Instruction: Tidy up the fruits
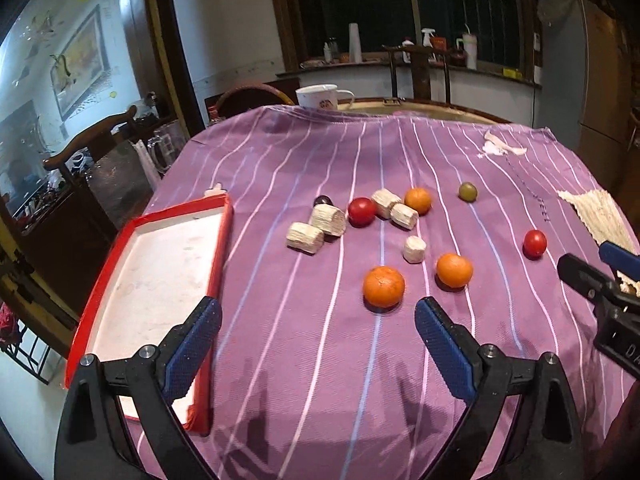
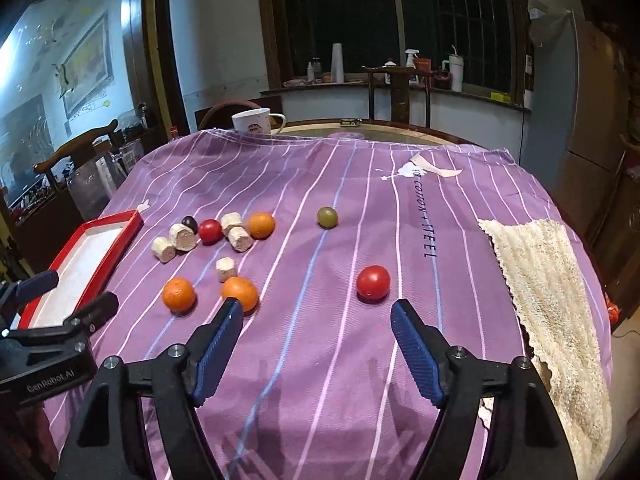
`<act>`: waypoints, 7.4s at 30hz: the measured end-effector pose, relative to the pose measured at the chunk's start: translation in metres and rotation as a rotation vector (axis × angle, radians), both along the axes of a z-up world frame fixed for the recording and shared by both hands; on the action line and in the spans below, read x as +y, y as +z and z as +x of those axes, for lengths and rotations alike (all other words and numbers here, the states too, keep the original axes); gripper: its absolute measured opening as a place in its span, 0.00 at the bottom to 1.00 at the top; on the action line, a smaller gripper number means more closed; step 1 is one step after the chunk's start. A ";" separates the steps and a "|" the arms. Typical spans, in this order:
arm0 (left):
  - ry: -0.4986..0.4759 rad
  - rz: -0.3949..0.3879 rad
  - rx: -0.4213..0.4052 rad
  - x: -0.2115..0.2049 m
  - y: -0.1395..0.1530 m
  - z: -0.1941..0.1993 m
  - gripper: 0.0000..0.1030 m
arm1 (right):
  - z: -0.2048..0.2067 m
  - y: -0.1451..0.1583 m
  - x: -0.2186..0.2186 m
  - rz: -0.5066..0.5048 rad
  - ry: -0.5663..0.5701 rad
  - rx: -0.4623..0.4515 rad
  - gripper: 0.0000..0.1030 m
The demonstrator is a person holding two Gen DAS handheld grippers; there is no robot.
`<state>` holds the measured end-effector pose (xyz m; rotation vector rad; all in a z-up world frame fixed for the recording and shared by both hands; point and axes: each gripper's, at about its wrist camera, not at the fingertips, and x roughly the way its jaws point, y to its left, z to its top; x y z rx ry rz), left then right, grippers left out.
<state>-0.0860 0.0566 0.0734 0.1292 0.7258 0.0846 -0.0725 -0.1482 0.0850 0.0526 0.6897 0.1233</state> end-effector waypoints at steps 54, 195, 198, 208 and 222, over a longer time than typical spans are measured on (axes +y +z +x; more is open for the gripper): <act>-0.134 -0.129 0.207 -0.020 -0.061 0.081 0.33 | 0.105 -0.057 -0.030 -0.018 -0.012 0.239 0.45; -0.024 -0.188 0.165 0.065 -0.049 0.132 0.33 | 0.102 -0.056 0.044 0.122 0.124 0.280 0.34; -0.014 -0.244 0.138 0.078 -0.034 0.115 0.33 | 0.098 -0.052 0.046 0.145 0.133 0.282 0.34; 0.095 -0.476 0.071 0.167 -0.012 0.038 0.34 | 0.071 -0.015 0.098 0.182 0.270 0.236 0.34; 0.336 -0.545 0.014 0.276 -0.023 0.008 0.30 | 0.055 -0.027 0.288 0.072 0.602 0.282 0.35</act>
